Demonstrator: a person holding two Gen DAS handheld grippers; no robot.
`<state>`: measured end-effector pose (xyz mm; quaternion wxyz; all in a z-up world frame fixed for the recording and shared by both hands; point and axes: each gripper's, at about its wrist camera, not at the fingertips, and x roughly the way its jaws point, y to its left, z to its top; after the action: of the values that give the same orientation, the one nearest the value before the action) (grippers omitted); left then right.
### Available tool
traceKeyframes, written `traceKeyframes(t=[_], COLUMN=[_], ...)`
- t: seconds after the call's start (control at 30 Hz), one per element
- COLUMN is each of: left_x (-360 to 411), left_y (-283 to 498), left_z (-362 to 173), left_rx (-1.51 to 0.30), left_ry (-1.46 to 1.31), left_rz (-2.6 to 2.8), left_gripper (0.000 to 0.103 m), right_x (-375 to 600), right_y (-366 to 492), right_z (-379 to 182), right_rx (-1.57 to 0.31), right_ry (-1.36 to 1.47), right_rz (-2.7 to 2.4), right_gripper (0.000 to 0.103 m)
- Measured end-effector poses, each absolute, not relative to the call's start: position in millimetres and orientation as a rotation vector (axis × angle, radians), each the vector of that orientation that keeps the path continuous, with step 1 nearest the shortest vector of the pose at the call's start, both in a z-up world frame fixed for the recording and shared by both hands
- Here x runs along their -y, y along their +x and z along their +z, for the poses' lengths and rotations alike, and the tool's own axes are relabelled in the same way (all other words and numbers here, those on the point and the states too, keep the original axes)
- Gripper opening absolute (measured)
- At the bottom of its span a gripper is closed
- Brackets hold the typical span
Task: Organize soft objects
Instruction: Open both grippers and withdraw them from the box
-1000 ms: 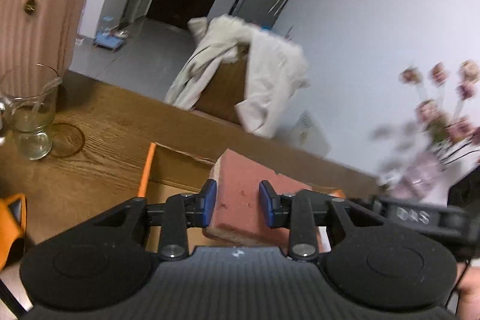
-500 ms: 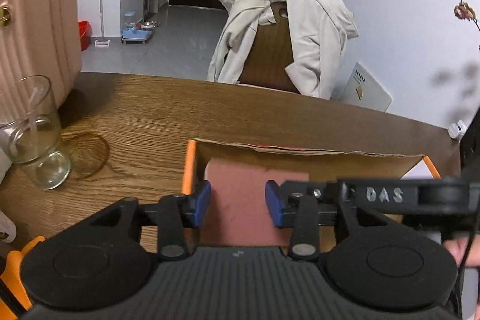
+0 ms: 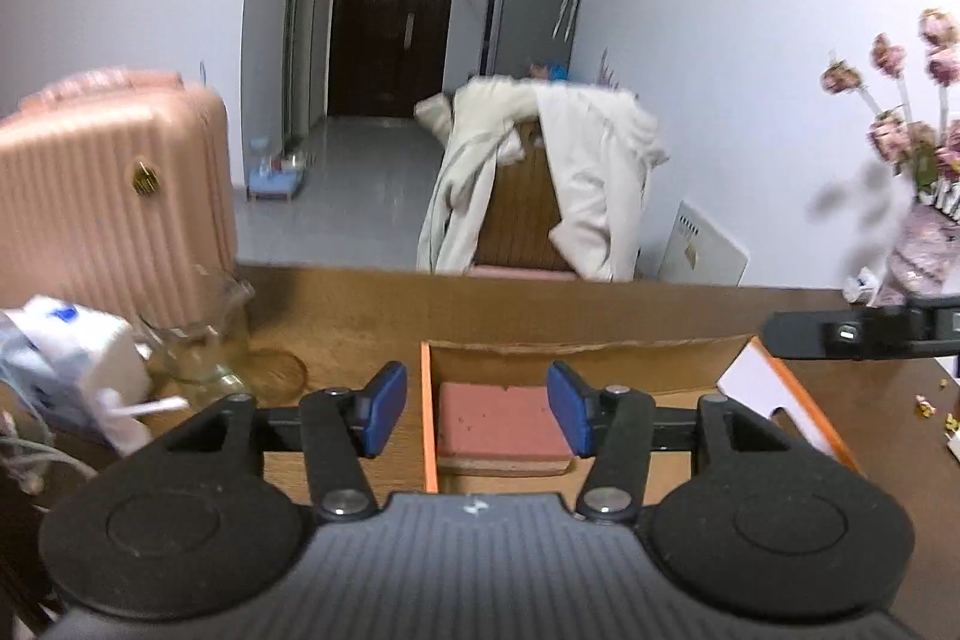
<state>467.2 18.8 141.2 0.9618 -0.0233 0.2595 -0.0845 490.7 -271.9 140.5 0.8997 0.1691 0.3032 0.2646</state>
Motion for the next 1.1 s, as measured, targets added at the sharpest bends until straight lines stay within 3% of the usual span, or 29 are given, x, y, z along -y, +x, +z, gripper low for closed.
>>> traceKeyframes(t=[0.07,0.2,0.27,0.63,0.8,1.1], left_x=[-22,-24,-25,-21,-18,-10], left_y=[443,391,359,199,140,90], left_z=[154,169,170,144,121,82], left_rx=[-0.479,-0.427,-0.389,-0.251,-0.228,-0.269], left_ry=[-0.05,-0.038,-0.019,0.017,0.02,0.018], left_rz=[-0.168,-0.166,-0.156,-0.168,-0.178,-0.205], left_gripper=[0.064,0.067,0.074,0.088,0.094,0.097], right_x=[283,291,290,263,254,264], right_y=[460,399,369,201,149,105], right_z=[155,171,172,150,126,57], right_rx=[-0.593,-0.545,-0.516,-0.313,-0.256,-0.341], right_ry=[0.336,0.267,0.202,-0.125,-0.188,-0.018], right_rz=[0.563,0.557,0.549,0.481,0.443,0.377], right_gripper=[0.052,0.055,0.065,0.086,0.089,0.095])
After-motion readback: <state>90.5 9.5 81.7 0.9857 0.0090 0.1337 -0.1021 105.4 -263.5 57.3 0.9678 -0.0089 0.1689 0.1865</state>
